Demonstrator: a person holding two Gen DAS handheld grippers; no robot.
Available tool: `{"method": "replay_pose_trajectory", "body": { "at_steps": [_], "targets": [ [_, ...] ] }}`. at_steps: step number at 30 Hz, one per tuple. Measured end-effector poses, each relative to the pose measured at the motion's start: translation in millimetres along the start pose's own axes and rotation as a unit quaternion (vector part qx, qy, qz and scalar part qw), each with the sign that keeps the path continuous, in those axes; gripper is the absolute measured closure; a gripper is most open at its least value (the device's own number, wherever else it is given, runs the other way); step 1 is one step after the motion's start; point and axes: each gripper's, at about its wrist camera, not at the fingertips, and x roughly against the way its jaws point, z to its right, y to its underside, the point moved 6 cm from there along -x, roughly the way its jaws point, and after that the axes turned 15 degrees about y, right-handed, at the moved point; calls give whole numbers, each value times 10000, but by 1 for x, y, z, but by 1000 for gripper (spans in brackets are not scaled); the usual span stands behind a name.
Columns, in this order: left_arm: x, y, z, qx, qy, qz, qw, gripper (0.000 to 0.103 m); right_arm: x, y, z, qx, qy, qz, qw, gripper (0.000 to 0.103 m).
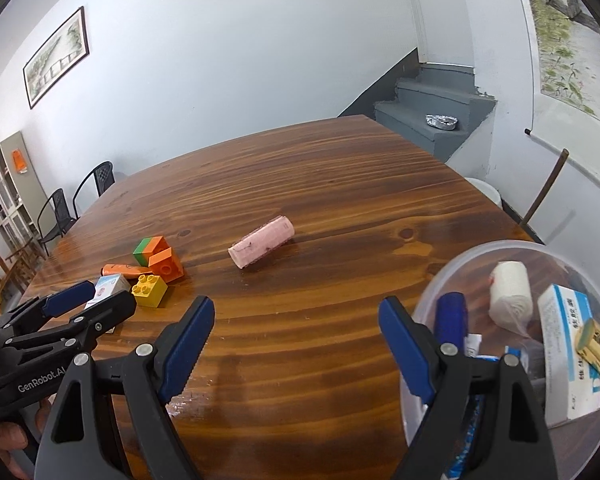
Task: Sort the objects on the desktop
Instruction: 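Move both open tools back over the remaining items on the table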
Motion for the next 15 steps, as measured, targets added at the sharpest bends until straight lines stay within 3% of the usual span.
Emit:
{"method": "replay_pose_trajectory", "body": {
  "at_steps": [15],
  "targets": [
    [4, 5, -65, 487, -669, 31, 9966, 25, -24, -13, -34, 384, -65, -92, 9992, 15]
  ]
}}
